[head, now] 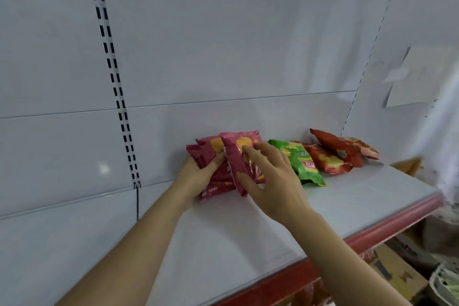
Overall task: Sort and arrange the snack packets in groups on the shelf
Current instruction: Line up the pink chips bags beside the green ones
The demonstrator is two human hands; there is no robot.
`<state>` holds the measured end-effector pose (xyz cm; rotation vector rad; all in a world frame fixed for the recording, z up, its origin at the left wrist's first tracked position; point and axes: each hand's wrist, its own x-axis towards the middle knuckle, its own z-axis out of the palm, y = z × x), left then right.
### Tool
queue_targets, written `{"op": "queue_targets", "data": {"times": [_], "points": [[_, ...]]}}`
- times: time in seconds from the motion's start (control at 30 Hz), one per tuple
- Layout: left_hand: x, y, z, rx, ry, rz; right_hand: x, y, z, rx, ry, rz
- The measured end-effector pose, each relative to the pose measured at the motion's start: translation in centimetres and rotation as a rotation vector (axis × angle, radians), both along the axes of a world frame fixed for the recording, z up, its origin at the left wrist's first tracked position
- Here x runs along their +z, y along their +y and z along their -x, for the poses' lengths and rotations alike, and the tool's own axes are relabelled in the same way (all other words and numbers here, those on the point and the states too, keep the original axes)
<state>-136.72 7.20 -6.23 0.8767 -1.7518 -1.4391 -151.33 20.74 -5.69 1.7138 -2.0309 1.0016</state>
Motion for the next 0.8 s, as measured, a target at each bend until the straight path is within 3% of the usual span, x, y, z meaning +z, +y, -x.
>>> {"op": "queue_targets", "data": {"times": [0.1, 0.17, 0.37, 0.6, 0.8], "points": [[0.9, 0.0, 0.5, 0.189, -0.452, 0.233, -0.4, -0.7, 1.4, 0.043, 0.016, 0.017], [1.5, 0.2, 0.8, 0.237, -0.532, 0.273, -0.5, -1.0, 2.2, 0.101, 0.041, 0.015], [0.3, 1.0, 0.5, 0.193, -0.303, 0.097, -1.0, -0.5, 3.6, 0.255, 0.035, 0.065], [-0.3, 3.2, 0.0, 0.243, -0.249, 0.051, -1.4, 0.1, 3.9, 0.236, 0.071, 0.012], [0.1, 5.0, -0.4, 0.357, -0.221, 0.081, -1.9, 0.0, 3.6, 0.188, 0.166, 0.198]]}}
